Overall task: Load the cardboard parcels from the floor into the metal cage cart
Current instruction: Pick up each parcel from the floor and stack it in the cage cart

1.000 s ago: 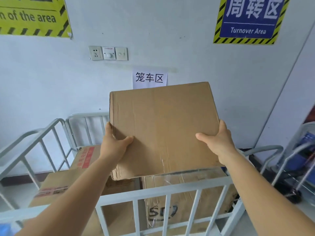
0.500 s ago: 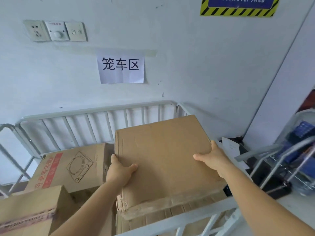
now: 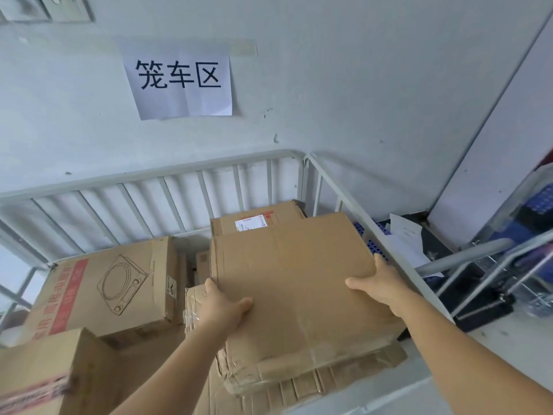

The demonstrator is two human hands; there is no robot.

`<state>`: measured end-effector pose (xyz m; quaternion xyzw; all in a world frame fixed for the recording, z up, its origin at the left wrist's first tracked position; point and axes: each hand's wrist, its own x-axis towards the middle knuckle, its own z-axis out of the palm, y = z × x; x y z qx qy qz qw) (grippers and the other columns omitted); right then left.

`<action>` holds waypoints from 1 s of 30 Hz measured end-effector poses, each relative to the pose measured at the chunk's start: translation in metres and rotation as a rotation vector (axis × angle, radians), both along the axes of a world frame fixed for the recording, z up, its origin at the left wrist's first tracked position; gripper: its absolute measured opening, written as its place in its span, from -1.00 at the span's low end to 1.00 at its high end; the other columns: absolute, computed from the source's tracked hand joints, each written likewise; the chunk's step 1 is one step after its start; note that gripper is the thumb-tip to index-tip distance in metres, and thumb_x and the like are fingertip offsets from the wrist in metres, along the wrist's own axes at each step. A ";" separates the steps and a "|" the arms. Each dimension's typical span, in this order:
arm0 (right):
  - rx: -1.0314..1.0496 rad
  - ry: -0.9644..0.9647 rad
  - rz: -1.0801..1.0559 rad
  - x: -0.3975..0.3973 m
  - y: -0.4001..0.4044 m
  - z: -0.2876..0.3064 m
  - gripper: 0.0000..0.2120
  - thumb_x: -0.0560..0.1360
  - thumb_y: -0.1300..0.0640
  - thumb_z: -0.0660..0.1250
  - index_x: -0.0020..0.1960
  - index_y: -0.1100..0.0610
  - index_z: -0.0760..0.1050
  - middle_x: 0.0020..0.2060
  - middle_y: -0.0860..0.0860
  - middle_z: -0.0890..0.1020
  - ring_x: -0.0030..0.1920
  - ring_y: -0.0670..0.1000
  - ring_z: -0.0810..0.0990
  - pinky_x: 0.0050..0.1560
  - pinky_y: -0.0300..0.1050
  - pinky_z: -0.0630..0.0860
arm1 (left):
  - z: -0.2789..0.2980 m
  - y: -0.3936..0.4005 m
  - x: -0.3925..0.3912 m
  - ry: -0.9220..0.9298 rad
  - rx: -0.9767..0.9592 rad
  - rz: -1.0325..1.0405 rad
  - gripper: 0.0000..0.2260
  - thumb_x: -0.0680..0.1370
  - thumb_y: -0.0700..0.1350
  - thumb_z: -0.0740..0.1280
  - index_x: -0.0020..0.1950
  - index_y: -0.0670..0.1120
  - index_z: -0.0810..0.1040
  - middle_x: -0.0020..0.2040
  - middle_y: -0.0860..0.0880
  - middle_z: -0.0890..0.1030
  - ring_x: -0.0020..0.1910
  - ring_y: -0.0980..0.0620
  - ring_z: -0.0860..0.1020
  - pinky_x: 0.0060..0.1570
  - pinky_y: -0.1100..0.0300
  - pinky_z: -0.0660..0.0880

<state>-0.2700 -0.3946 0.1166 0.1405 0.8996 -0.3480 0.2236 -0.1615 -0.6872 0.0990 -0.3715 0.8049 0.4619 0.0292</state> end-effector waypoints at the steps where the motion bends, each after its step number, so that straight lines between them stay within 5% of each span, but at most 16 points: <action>1: -0.001 -0.012 -0.003 0.002 0.000 -0.002 0.10 0.24 -0.20 0.52 0.59 -0.06 -0.03 0.42 0.08 0.31 0.33 0.19 0.40 0.28 0.22 0.42 | 0.000 0.002 0.000 -0.015 -0.021 -0.007 -0.25 0.39 -0.08 0.52 0.47 -0.18 0.21 0.31 -0.13 0.43 0.23 -0.16 0.46 0.06 0.12 0.39; 6: -0.004 -0.027 0.002 0.003 0.002 -0.014 0.08 0.34 -0.14 0.52 0.60 -0.04 -0.13 0.48 0.09 0.24 0.39 0.20 0.35 0.33 0.22 0.39 | -0.011 0.003 0.004 -0.037 0.009 -0.005 -0.27 0.35 -0.07 0.54 0.40 -0.11 0.24 0.18 -0.10 0.53 0.09 -0.14 0.54 0.07 -0.02 0.53; 16: 0.267 0.088 0.117 0.021 -0.018 -0.007 -0.11 0.50 -0.21 0.31 0.59 0.12 -0.08 0.53 0.09 0.12 0.49 0.17 0.21 0.40 0.19 0.30 | -0.004 -0.001 0.008 -0.086 -0.069 -0.156 -0.14 0.40 0.02 0.50 0.51 -0.18 0.07 0.36 -0.20 0.39 0.26 -0.19 0.46 0.19 -0.02 0.47; 21: 0.359 0.186 0.137 0.076 -0.043 0.014 -0.12 0.48 -0.32 0.22 0.60 0.01 -0.10 0.58 -0.06 0.01 0.54 0.10 0.13 0.42 0.21 0.25 | 0.013 0.005 0.025 -0.081 -0.362 -0.455 -0.13 0.45 0.14 0.42 0.57 -0.13 0.00 0.55 -0.14 0.09 0.52 -0.14 0.12 0.42 -0.05 0.23; 25: 0.452 0.283 0.130 0.133 -0.060 0.038 -0.18 0.52 -0.27 0.23 0.60 0.04 -0.05 0.58 -0.03 0.04 0.56 0.05 0.04 0.49 0.13 0.11 | 0.043 0.014 0.047 0.001 -0.443 -0.799 -0.31 0.52 0.12 0.34 0.53 -0.13 0.14 0.48 -0.12 0.27 0.46 -0.11 0.25 0.42 0.01 0.23; 30: 0.477 0.329 0.012 0.214 -0.064 0.060 -0.20 0.53 -0.22 0.25 0.60 0.05 -0.05 0.58 -0.02 0.01 0.56 0.02 0.01 0.48 0.08 0.08 | 0.071 0.034 0.085 0.140 -0.493 -1.084 -0.33 0.55 0.07 0.29 0.57 -0.08 0.07 0.51 -0.08 0.23 0.45 -0.11 0.27 0.41 0.02 0.24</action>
